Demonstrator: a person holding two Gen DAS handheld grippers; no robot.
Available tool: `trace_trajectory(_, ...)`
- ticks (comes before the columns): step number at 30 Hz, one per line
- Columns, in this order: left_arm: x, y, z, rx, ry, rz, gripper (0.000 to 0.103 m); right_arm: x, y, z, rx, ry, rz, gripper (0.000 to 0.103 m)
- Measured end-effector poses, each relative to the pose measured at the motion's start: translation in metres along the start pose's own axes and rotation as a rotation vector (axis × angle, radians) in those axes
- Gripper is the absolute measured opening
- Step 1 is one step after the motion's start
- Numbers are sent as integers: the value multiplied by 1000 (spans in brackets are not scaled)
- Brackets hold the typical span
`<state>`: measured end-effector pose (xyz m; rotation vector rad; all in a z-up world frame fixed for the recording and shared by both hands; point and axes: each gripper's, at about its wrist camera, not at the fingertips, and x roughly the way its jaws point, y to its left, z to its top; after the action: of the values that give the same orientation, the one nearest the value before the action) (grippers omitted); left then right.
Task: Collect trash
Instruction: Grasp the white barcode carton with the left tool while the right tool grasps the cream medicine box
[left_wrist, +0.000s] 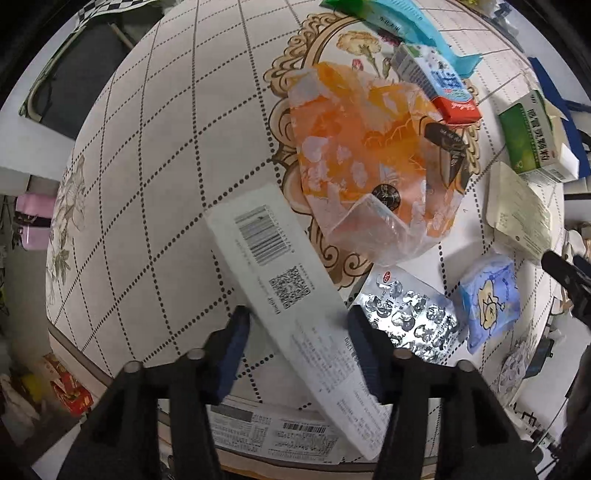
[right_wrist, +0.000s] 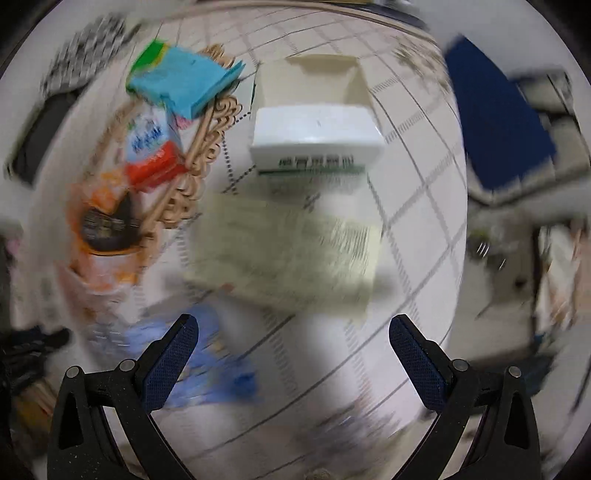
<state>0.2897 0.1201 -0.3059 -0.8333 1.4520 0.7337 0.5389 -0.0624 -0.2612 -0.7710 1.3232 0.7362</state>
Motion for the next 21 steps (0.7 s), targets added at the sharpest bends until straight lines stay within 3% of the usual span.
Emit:
trace_trajectory(3,0,0,-3,-75,25,-18,56,22,10,19,-199,68,-96,103)
trace_trajectory(8,-7,3,-15,-150,11,-9,56,46,31,36,-449,141,-125,103)
trace_trajectory(13,-8,-19,-17,-108,-27,15,54,59,45,55,-540,153,-118,103)
trace_trajectory(17,-13,-42,-4,-49,-49,-23,54,62,33,69,-355,203,-36,101)
trace_trajectory(19,-19,-47,-1,-28,-57,-35,54,63,13,70,-120,259,-5,100)
trace_trajectory(21,-21,-51,8,-24,-37,-37,54,62,-6,65,99,297,92,100)
